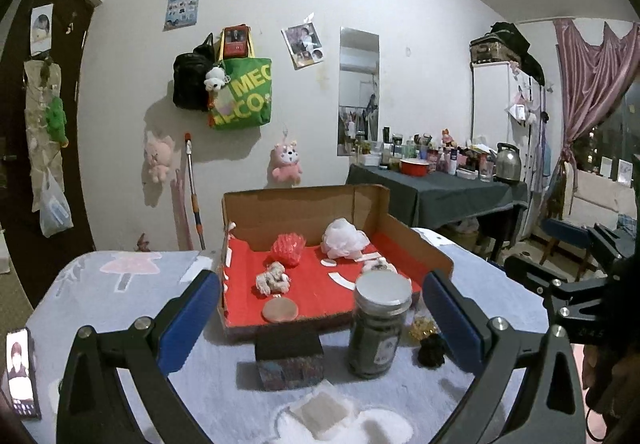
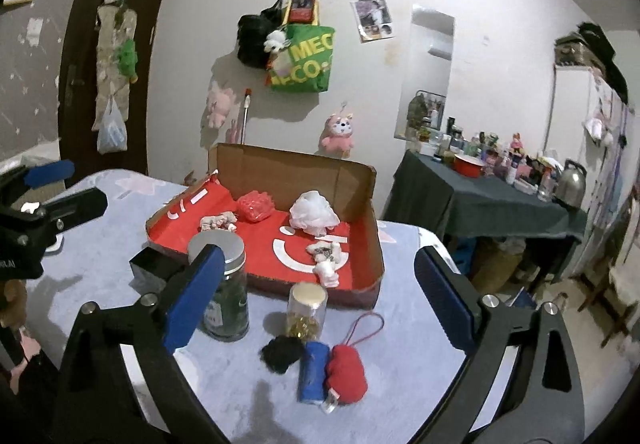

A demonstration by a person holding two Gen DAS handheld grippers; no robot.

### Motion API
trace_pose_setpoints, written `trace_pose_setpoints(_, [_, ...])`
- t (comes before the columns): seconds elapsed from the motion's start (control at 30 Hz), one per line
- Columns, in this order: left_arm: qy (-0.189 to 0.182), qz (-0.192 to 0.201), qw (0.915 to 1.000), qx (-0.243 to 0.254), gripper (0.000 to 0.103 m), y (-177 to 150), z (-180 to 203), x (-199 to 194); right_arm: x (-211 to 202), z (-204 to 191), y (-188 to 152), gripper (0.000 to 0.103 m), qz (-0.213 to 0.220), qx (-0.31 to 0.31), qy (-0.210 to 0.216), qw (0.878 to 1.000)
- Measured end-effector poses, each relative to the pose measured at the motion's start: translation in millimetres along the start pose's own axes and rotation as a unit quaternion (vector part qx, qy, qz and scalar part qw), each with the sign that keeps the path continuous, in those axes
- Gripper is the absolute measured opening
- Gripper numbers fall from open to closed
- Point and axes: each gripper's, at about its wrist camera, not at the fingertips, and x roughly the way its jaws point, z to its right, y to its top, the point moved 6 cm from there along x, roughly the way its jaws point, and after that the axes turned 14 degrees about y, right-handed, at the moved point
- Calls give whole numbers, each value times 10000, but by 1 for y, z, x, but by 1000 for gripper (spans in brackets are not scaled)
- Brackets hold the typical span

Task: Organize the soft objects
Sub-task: 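Pull both tools back from the box toward the table items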

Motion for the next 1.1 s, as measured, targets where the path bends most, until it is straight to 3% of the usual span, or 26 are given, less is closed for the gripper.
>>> trace_pose_setpoints(0.33, [-113, -538, 9985, -19, 103, -62, 11, 13, 9, 2, -66, 97, -290, 461, -36, 9985])
trace_pose_setpoints(0.6, [104, -1109, 9937, -82, 103, -105, 5, 37, 34, 6, -113, 97, -805, 688, -13, 9944])
trace_pose_setpoints(1.1, [39, -1800, 9836, 72, 103, -135, 0, 59, 64, 1, -122, 97, -1228, 723, 339, 9892])
